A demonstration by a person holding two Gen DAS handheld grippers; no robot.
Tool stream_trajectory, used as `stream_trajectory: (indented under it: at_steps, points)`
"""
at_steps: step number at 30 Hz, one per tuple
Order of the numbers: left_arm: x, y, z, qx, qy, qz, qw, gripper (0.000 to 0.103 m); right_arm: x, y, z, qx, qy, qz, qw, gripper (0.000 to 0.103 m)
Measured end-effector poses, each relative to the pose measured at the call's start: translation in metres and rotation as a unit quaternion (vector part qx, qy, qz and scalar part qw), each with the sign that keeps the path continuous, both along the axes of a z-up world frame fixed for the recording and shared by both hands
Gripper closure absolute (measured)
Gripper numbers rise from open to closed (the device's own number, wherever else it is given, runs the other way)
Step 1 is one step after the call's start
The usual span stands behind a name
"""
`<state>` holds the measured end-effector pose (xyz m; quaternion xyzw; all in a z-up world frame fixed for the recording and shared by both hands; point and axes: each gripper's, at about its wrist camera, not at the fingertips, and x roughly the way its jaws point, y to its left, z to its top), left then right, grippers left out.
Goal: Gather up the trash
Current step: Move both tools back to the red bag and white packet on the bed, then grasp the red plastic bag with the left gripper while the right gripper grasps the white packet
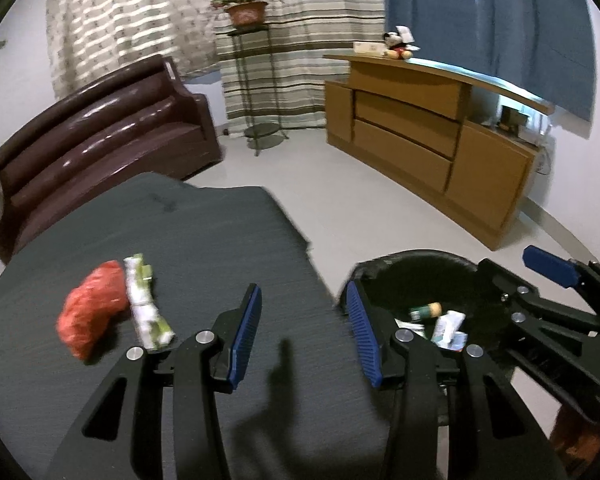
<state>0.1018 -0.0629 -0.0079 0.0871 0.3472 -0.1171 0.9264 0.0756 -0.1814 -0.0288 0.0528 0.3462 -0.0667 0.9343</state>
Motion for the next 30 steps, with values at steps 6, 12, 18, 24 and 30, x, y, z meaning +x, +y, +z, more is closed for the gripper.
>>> stream_trajectory:
  at_steps: [6, 12, 18, 24, 30]
  points:
    - [0.000, 0.046, 0.005, 0.004, -0.009, 0.038, 0.9992, 0.054, 0.007, 0.039, 0.007, 0.001, -0.002, 0.033, 0.999, 0.047]
    - [0.000, 0.093, 0.006, 0.008, -0.013, 0.079, 0.9967, 0.053, 0.016, 0.084, 0.010, 0.003, -0.001, 0.073, 0.997, 0.047]
    - [-0.001, 0.133, 0.001, 0.013, -0.011, 0.115, 0.9933, 0.051, 0.030, 0.125, 0.012, 0.007, 0.008, 0.112, 0.994, 0.047]
    - [0.003, 0.161, -0.004, 0.011, -0.003, 0.133, 0.9911, 0.047, 0.041, 0.164, 0.011, 0.002, 0.017, 0.147, 0.989, 0.047]
    - [0.014, 0.172, -0.011, 0.016, 0.009, 0.114, 0.9933, 0.044, 0.052, 0.190, 0.008, -0.004, 0.025, 0.164, 0.986, 0.047]
